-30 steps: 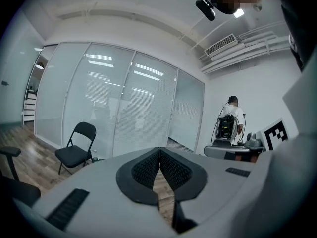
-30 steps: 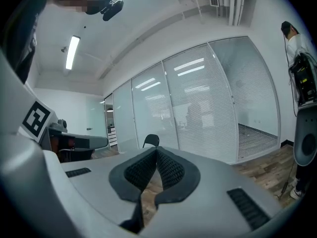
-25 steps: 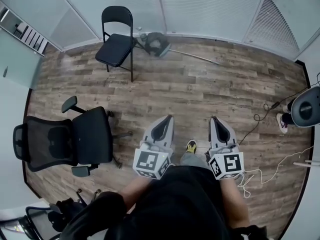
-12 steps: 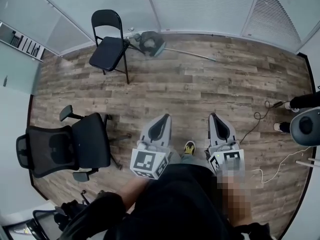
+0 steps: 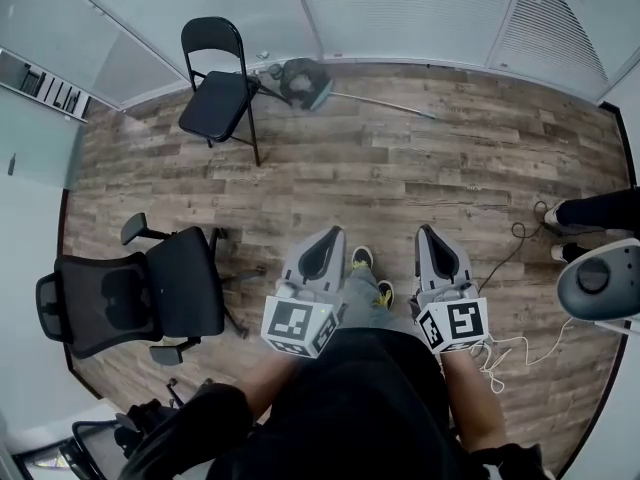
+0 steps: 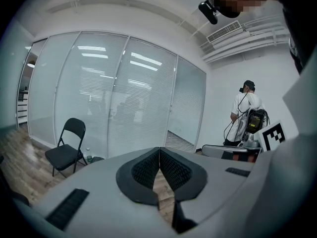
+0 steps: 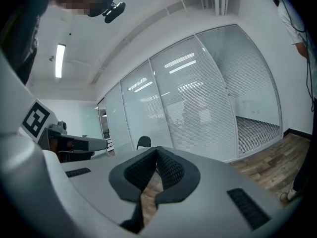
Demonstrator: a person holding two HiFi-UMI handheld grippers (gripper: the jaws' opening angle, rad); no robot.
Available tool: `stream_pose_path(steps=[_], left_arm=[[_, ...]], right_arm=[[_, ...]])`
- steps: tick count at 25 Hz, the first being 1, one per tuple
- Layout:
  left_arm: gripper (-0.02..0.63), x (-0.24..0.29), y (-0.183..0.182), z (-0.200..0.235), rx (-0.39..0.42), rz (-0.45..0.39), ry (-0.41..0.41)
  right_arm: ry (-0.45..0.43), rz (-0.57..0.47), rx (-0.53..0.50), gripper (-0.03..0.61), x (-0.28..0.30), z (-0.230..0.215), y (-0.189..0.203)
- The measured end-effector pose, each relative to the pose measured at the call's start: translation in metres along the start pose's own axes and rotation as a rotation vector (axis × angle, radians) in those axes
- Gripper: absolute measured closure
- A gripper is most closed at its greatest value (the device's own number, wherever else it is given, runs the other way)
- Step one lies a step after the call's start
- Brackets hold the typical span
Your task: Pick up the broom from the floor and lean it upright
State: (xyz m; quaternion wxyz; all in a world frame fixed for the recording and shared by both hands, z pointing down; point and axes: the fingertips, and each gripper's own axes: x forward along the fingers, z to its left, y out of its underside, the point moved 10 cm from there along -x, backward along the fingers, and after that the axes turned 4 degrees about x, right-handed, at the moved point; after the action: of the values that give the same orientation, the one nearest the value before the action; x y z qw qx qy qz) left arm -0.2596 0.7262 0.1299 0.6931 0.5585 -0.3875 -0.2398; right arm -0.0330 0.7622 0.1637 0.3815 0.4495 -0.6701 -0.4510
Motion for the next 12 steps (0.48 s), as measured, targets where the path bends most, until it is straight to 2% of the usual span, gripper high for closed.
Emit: stream_pose_path(steps=[5, 12], left_arm=[[0.592, 0.019, -0.002, 0.018, -0.010, 0.001, 0.008], [0.592, 0.042, -0.019, 0.060, -0.012, -0.042, 0.004]], right_arm=[[0.006, 0.014, -0.003, 0.563, 0.023, -0.003, -0.004], [-0.007, 0.017, -0.041, 0.563, 0.074, 0.007, -0.016]])
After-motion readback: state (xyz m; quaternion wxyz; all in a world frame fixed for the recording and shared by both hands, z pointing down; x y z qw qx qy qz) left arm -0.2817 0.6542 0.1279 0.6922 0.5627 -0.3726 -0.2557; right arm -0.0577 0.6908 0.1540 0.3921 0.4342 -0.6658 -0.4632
